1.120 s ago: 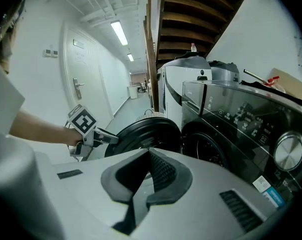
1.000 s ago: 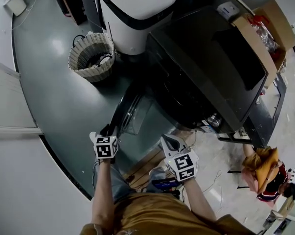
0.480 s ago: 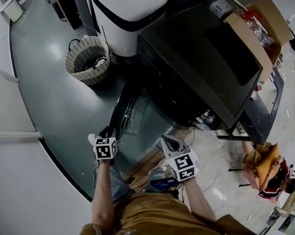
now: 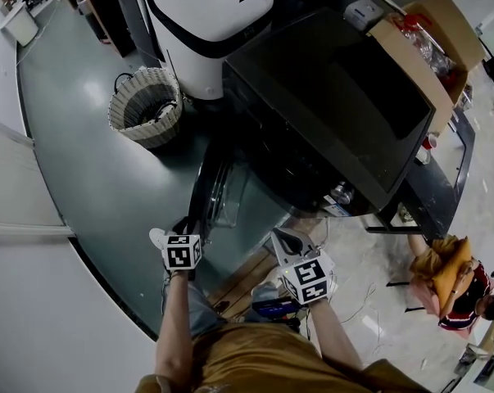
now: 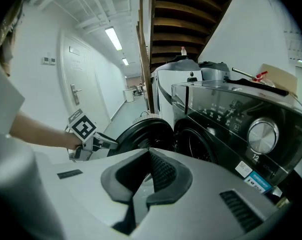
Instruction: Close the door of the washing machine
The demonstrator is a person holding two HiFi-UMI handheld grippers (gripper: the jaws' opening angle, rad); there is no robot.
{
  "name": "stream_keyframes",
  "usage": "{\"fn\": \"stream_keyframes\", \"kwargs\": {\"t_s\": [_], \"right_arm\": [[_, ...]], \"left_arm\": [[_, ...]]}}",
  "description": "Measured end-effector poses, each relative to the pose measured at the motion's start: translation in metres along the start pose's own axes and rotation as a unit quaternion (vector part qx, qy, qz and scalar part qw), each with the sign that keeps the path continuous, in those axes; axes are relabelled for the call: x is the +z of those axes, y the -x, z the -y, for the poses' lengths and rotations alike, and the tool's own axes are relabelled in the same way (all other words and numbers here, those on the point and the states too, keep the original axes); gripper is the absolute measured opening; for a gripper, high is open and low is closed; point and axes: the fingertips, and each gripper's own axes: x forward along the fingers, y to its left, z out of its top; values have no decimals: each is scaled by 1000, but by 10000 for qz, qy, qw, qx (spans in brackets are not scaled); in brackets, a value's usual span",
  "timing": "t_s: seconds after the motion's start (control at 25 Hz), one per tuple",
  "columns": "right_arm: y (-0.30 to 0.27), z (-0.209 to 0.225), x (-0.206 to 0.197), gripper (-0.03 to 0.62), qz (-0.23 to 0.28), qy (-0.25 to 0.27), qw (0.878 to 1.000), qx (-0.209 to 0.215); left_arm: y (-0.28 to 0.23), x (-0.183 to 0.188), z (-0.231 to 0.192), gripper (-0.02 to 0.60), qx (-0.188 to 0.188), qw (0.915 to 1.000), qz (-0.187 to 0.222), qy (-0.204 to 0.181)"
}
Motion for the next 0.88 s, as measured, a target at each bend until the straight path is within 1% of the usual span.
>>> {"fn": "stream_keyframes", "kwargs": {"t_s": [0.2,0.4,0.56,0.88], "right_arm": [[5,5,-3,12,55,-77,9999,-64],[15,13,-3,12,116,-149,9997,-136],[21,22,-8,12,179,-232,9993,-235],[34,36,-12,12,271,-398,9981,-384]], "left_arm": [[-1,-2,12,150,-61,9999,-72,-138],[-1,-5,25,129,-94,9996,-186,-210],[-4,-6,36,128,-125,9990,-259,-335],[-7,-8,53,121,-190,9982,-392,-409]]}}
